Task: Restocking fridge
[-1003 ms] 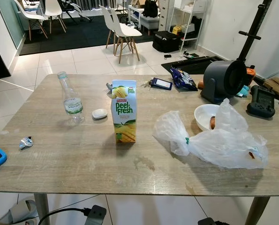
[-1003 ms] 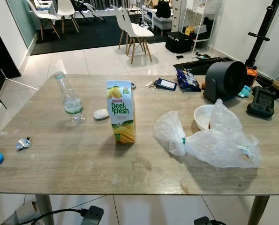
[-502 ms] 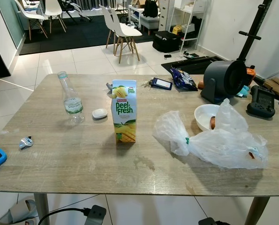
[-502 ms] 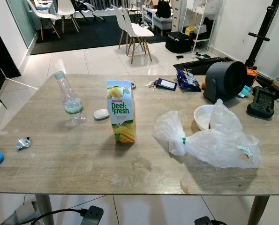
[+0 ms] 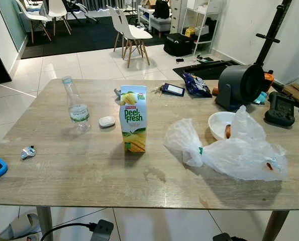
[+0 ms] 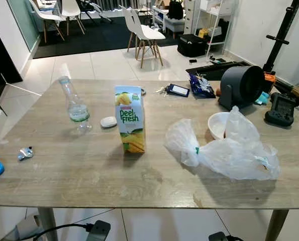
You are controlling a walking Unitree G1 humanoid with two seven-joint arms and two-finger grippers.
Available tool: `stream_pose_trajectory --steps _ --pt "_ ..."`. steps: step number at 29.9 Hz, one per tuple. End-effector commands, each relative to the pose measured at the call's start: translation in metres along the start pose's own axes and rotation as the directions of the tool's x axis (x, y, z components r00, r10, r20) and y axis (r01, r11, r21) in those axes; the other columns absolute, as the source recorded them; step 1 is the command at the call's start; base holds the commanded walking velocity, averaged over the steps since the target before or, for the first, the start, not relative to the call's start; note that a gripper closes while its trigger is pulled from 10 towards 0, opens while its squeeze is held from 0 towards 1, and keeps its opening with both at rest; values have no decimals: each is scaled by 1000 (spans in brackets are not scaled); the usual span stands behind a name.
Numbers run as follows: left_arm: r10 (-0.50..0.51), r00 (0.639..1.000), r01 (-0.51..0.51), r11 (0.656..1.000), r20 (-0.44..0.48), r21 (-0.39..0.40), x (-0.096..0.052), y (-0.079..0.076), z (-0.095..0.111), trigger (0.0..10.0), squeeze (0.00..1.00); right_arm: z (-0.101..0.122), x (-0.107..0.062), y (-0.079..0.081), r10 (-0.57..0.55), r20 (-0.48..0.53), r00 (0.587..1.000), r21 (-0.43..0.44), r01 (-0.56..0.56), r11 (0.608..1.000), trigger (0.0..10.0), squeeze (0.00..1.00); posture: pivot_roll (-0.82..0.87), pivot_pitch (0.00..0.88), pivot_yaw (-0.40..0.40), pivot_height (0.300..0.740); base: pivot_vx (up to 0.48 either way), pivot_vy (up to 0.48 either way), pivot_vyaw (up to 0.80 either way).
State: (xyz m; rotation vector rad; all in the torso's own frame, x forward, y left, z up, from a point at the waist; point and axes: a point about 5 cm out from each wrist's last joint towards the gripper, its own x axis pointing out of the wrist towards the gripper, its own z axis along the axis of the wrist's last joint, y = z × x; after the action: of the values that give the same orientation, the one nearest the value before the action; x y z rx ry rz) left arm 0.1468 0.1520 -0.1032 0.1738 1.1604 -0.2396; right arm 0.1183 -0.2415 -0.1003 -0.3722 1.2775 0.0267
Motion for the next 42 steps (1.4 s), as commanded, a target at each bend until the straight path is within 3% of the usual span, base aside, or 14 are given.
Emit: stream_pose_trajectory --steps 1,42 --pt "10 1000 -10 1000 -23 -5 -1 5 -6 10000 0 0 0 -1 1 -1 1000 7 -1 1000 10000 0 62 0 -2 740 0 0 0" --pt "0 1000 0 1000 -19 11 -1 3 -6 10000 0 -1 0 -2 3 0 1000 -6 -3 1000 10000 0 62 0 -7 740 0 0 0"
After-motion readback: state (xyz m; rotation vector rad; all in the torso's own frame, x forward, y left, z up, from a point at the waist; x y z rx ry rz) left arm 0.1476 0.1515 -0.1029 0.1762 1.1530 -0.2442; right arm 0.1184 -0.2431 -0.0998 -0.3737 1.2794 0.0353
